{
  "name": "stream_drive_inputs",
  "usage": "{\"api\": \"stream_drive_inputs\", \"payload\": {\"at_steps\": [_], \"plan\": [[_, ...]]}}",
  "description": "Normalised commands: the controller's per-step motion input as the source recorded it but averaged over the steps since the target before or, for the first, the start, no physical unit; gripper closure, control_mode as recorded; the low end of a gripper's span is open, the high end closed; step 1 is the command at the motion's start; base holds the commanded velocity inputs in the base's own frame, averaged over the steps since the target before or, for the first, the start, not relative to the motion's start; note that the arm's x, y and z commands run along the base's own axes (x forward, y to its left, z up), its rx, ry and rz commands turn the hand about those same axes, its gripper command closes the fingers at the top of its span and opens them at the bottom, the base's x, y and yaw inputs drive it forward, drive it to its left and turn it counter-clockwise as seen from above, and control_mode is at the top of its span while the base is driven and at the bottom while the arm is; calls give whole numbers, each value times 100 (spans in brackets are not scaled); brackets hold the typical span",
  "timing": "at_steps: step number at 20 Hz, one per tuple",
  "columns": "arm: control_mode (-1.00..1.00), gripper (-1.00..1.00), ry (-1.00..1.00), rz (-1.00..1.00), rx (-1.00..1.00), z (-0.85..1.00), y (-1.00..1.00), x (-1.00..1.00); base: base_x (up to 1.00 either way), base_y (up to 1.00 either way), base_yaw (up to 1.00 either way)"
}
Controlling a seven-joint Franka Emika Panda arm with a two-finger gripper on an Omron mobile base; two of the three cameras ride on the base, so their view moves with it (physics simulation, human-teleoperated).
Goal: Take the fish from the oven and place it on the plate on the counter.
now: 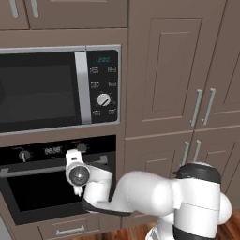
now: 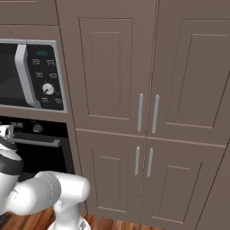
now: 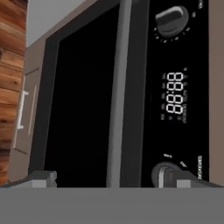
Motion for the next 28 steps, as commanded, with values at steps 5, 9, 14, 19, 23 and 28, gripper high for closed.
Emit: {"api": "stream_drive_inputs", "payload": {"at_steps": [5, 9, 14, 19, 23, 28], "plan": [[-100, -100, -12, -13, -2, 0, 32, 0, 0, 0, 0], [-100, -100, -12, -16, -1, 0, 29, 0, 0, 0, 0], [-100, -100, -19, -8, -4, -23, 16, 21, 0, 0, 0], [-100, -100, -11, -6, -5, -14, 24, 20, 0, 0, 0], [-100, -100, 0, -1, -4, -10, 8, 6, 0, 0, 0], [-100, -100, 0, 0, 0, -4, 0, 21, 0, 0, 0]]}}
